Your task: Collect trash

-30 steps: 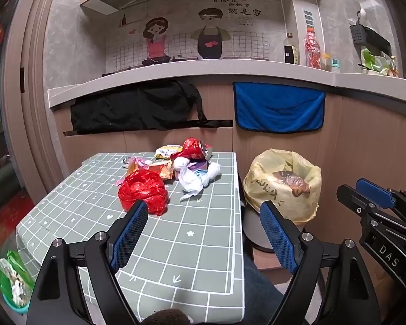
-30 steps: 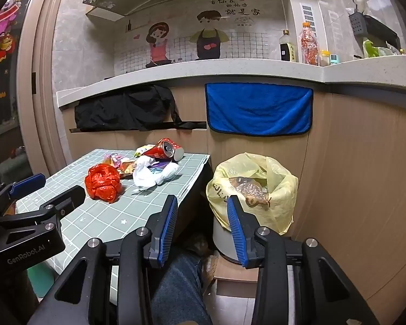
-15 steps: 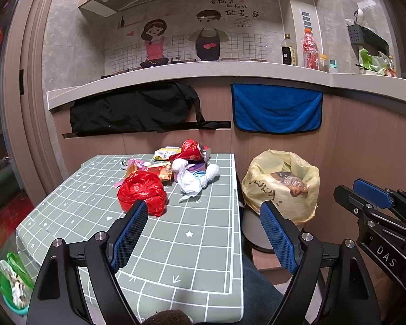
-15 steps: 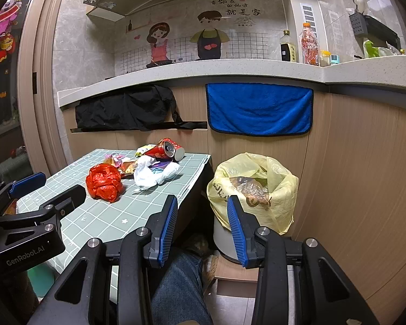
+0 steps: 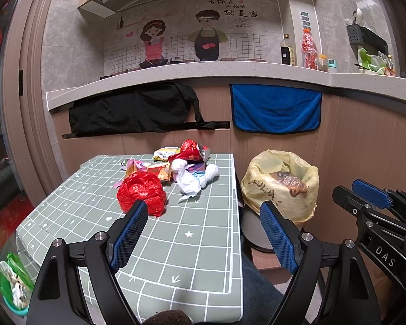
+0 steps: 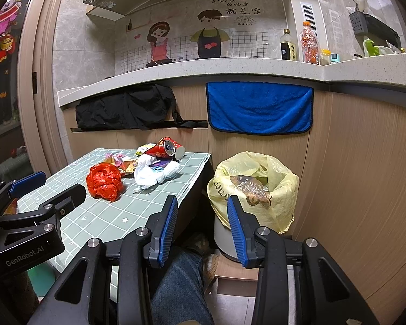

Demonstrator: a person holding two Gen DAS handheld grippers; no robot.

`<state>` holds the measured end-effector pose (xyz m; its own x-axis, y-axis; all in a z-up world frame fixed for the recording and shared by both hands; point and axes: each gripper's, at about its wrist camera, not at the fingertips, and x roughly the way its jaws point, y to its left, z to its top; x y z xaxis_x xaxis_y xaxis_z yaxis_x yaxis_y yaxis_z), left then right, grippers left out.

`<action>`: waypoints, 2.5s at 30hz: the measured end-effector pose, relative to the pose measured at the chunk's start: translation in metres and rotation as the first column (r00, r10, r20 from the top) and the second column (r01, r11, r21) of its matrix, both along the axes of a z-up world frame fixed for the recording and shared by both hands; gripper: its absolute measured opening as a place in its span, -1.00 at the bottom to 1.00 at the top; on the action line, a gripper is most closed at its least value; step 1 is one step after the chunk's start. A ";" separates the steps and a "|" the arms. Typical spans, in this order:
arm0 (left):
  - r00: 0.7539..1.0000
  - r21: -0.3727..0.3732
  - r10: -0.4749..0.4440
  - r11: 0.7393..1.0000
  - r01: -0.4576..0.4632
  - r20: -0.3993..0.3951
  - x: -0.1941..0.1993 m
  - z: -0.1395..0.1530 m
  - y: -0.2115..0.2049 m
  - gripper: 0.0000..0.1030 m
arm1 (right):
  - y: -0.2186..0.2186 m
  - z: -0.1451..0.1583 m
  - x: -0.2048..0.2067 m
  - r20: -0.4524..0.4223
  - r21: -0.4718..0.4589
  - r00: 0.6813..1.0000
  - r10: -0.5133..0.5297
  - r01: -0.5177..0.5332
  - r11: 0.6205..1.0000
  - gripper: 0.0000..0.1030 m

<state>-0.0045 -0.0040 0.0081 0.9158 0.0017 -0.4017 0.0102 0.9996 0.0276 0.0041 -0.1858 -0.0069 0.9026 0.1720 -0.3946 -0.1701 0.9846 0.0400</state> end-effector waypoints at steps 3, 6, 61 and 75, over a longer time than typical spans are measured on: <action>1.000 0.000 -0.001 1.000 0.001 0.001 0.000 0.001 0.000 0.64 | 0.001 0.000 0.000 0.001 -0.001 1.000 -0.001 0.001 1.000 -0.30; 1.000 0.000 0.000 1.000 0.000 0.000 0.000 0.000 0.000 0.64 | 0.001 0.001 0.000 0.001 -0.001 1.000 -0.001 0.001 1.000 -0.30; 0.996 -0.034 0.053 0.998 -0.056 -0.066 0.071 -0.012 0.034 0.64 | 0.009 -0.002 0.071 -0.046 -0.040 0.998 0.041 -0.043 0.998 -0.30; 0.980 -0.217 0.069 0.970 -0.110 -0.187 0.174 -0.046 0.150 0.64 | 0.065 -0.032 0.171 -0.126 -0.043 0.982 0.141 -0.148 0.988 -0.30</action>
